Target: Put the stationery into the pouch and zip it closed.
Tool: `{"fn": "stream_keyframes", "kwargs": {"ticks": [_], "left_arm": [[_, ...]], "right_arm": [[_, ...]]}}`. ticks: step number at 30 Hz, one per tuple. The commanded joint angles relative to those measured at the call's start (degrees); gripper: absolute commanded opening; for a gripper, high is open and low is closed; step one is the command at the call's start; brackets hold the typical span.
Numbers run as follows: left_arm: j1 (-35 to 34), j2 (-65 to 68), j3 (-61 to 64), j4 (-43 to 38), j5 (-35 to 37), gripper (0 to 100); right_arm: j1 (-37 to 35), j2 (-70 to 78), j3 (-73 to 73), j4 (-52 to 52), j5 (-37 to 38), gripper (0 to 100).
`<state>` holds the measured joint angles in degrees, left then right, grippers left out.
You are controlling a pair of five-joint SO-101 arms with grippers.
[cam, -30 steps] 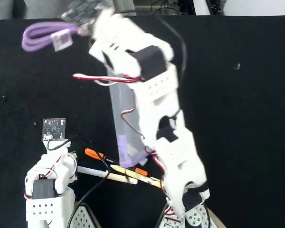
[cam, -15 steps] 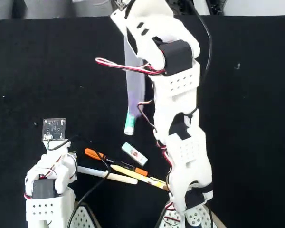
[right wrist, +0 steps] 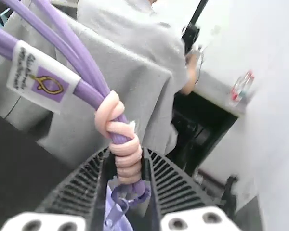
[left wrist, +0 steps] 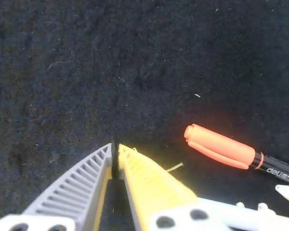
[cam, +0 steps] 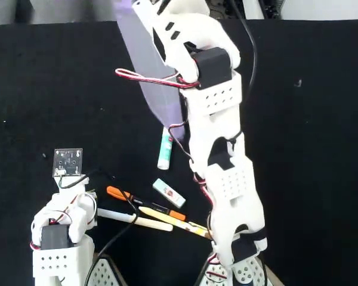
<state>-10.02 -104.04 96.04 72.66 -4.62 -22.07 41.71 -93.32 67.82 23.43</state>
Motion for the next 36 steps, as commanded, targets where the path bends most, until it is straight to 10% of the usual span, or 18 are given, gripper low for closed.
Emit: {"fn": "stream_keyframes", "kwargs": {"ticks": [1, 12, 21, 36], "left_arm": [[0.0, -0.3, 1.4, 0.3, -0.4, 3], [0.0, -0.3, 1.4, 0.3, -0.4, 3], [0.0, -0.3, 1.4, 0.3, -0.4, 3], [0.0, -0.3, 1.4, 0.3, -0.4, 3]], "right_arm": [[2.2, -0.4, -2.6, 8.4, -1.0, 1.1], [5.3, -7.2, -2.3, 33.1, -0.9, 1.1], [4.5, -11.6, 0.7, 33.5, -1.0, 1.1], [4.0, -46.2, 46.8, 33.3, -0.9, 1.1]]}}
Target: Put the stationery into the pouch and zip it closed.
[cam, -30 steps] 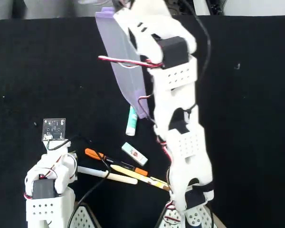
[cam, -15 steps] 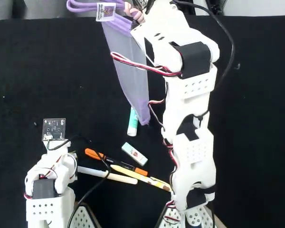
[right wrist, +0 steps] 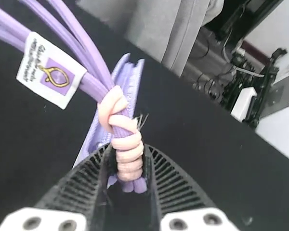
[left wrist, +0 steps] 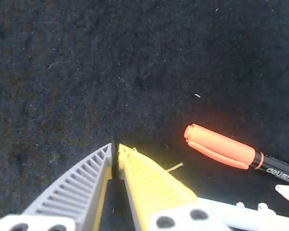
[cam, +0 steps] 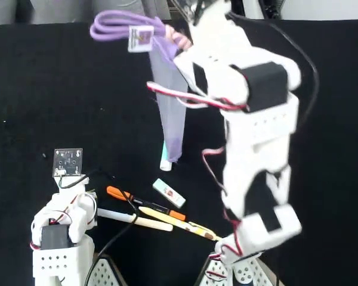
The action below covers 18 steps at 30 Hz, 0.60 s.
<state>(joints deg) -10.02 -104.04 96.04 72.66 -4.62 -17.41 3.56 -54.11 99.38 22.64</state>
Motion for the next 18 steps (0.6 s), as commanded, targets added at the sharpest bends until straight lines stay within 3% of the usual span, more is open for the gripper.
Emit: {"fn": "stream_keyframes", "kwargs": {"ticks": [1, 6, 13, 18], "left_arm": [[0.0, -0.3, 1.4, 0.3, -0.4, 3], [0.0, -0.3, 1.4, 0.3, -0.4, 3], [0.1, -0.3, 1.4, 0.3, -0.4, 3], [0.0, -0.3, 1.4, 0.3, -0.4, 3]], "right_arm": [[-0.5, -10.7, 10.8, 1.8, -0.1, 1.1], [-0.4, -23.2, 26.9, 1.5, 0.1, 1.1], [-0.5, -38.6, 51.2, 1.3, 8.0, 1.1], [-0.5, -48.3, 66.9, -2.0, 8.4, 1.1]]}}
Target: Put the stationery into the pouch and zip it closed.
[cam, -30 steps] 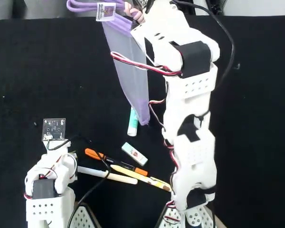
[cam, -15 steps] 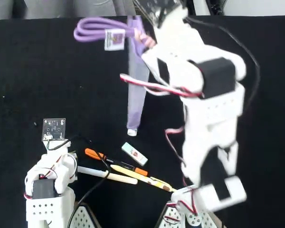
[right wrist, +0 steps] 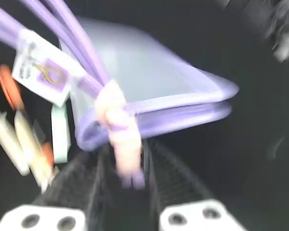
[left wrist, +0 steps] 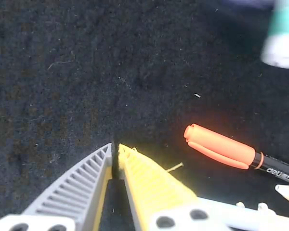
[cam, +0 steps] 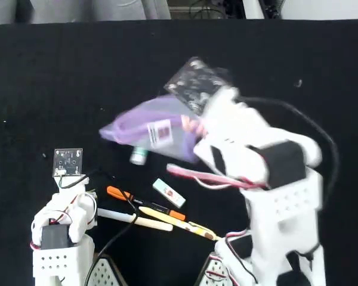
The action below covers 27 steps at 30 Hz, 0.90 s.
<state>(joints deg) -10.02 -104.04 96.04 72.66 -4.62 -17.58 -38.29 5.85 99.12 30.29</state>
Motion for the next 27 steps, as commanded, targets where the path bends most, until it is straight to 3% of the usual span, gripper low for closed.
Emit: {"fn": "stream_keyframes", "kwargs": {"ticks": [1, 14, 23, 27], "left_arm": [[0.0, -0.3, 1.4, 0.3, -0.4, 3], [0.1, -0.3, 1.4, 0.3, -0.4, 3], [0.2, -0.3, 1.4, 0.3, -0.4, 3], [0.2, -0.3, 1.4, 0.3, -0.4, 3]], "right_arm": [[-0.4, -8.3, 9.7, -2.7, 0.7, 1.1], [-0.9, -21.4, 42.6, -29.6, 0.1, 1.1], [-15.5, -21.8, 54.1, -48.4, -9.4, 1.1], [-17.9, -21.7, 56.2, -52.4, -10.8, 1.1]]}}
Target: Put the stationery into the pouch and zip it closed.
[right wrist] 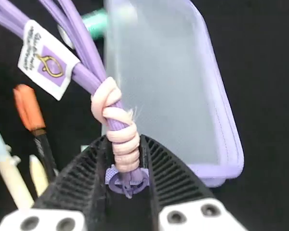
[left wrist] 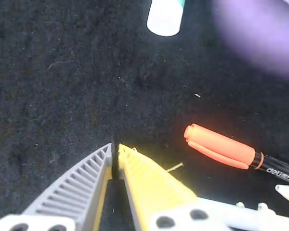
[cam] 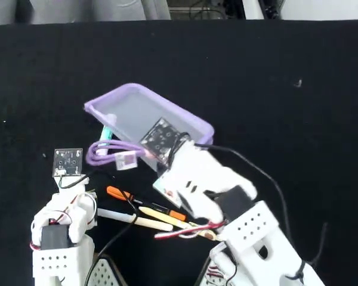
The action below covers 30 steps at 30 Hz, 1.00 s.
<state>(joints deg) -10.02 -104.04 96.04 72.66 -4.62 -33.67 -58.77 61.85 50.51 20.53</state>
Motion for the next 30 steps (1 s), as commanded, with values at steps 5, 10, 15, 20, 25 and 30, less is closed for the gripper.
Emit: {"fn": "stream_keyframes", "kwargs": {"ticks": [5, 10, 15, 20, 25, 30], "left_arm": [[0.3, -0.3, 1.4, 0.3, -0.4, 3], [0.3, -0.3, 1.4, 0.3, -0.4, 3], [0.3, -0.3, 1.4, 0.3, -0.4, 3], [0.4, -0.5, 1.3, 0.2, -0.5, 3], [0.4, -0.4, 1.3, -3.8, -0.6, 3], [0.5, -0.5, 1.3, -4.7, -0.6, 3]], "right_arm": [[-5.8, -1.4, 4.7, -8.8, -1.3, 1.1], [-12.9, -1.4, 6.6, -14.8, -1.3, 1.1], [-14.3, -1.1, 7.0, -20.0, -1.2, 1.1], [-14.3, -1.5, 9.6, -23.2, -1.2, 1.1], [-14.1, -1.5, 13.8, -31.1, -1.0, 1.1], [-8.3, -1.5, 14.2, -36.3, -1.0, 1.1]]}}
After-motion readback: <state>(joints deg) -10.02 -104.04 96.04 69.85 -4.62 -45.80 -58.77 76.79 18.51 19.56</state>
